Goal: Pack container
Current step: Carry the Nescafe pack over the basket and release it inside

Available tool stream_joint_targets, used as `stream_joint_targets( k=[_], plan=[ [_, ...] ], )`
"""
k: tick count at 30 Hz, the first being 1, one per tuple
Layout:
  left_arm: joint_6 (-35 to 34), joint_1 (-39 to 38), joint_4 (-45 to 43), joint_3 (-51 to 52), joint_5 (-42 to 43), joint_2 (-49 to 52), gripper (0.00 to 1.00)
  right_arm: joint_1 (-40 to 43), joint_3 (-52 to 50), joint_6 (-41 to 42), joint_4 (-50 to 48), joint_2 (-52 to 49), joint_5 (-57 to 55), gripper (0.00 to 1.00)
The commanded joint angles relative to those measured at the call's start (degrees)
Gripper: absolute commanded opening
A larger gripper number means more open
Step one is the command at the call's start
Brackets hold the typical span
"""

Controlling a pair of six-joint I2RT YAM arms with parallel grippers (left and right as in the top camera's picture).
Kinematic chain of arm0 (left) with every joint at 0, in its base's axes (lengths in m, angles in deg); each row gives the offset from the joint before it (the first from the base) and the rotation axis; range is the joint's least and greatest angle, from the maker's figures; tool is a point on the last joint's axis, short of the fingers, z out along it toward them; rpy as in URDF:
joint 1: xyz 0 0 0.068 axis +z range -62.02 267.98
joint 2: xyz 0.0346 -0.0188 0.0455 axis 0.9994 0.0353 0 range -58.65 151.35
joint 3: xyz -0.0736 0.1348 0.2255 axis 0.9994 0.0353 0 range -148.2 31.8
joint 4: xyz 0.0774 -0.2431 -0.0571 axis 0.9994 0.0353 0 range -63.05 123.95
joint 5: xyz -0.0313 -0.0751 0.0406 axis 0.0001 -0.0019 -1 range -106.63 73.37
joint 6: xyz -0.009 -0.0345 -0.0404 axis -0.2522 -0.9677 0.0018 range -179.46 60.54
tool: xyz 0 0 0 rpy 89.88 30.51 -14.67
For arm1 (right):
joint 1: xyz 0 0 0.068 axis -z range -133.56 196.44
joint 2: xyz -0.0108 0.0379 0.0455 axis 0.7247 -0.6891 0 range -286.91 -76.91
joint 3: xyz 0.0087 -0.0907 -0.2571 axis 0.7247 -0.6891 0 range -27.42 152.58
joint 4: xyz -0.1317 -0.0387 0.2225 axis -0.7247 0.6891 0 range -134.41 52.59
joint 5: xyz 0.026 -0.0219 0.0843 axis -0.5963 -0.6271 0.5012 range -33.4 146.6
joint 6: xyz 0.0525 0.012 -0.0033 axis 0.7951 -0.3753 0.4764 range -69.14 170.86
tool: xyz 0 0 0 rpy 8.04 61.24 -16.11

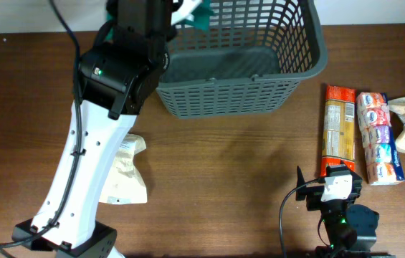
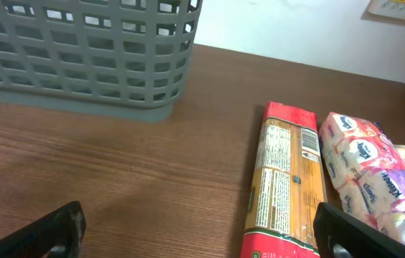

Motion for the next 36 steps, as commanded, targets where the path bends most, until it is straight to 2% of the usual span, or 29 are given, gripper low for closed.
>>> stream_joint_targets(
  k=[1, 5, 8, 17, 22, 29, 31, 36],
  plan=[
    [1.7, 0.15, -2.12, -2.4, 13.68, -1.36, 0.02, 0.44, -0.46, 0.46, -0.13, 0.37, 0.28, 0.99],
    [0.68, 0.15, -2.14, -2.36, 24.04, 1.95, 0.02, 0.44, -0.46, 0.46, -0.13, 0.37, 0.28, 0.99],
    [0.48, 0.15, -2.12, -2.36, 28.22, 5.42, 0.02, 0.44, -0.46, 0.46, -0.13, 0.37, 0.28, 0.99],
    [-0.37, 0.17, -3.39, -2.36, 33.99, 17.7, 0.02, 0.44, -0.46, 0.46, -0.13, 0.37, 0.28, 0.99],
    [-0.87, 0.22, -4.07, -2.36, 34.49, 23.47, 0.02, 0.44, -0.46, 0.46, -0.13, 0.37, 0.31, 0.99],
    [-5.95, 0.83, -5.86, -2.36, 36.37, 27.12, 0.02, 0.44, -0.46, 0.46, -0.13, 0.37, 0.28, 0.99],
    [-7.63, 1.4, -6.58, -2.36, 37.9, 27.12, 0.09, 0.44, -0.46, 0.46, -0.13, 0.37, 0.28, 0.99],
    [-11.93, 2.56, -6.95, -2.91, 37.64, 26.32, 0.54, 0.44, -0.46, 0.46, -0.13, 0.37, 0.28, 0.99]
  ],
)
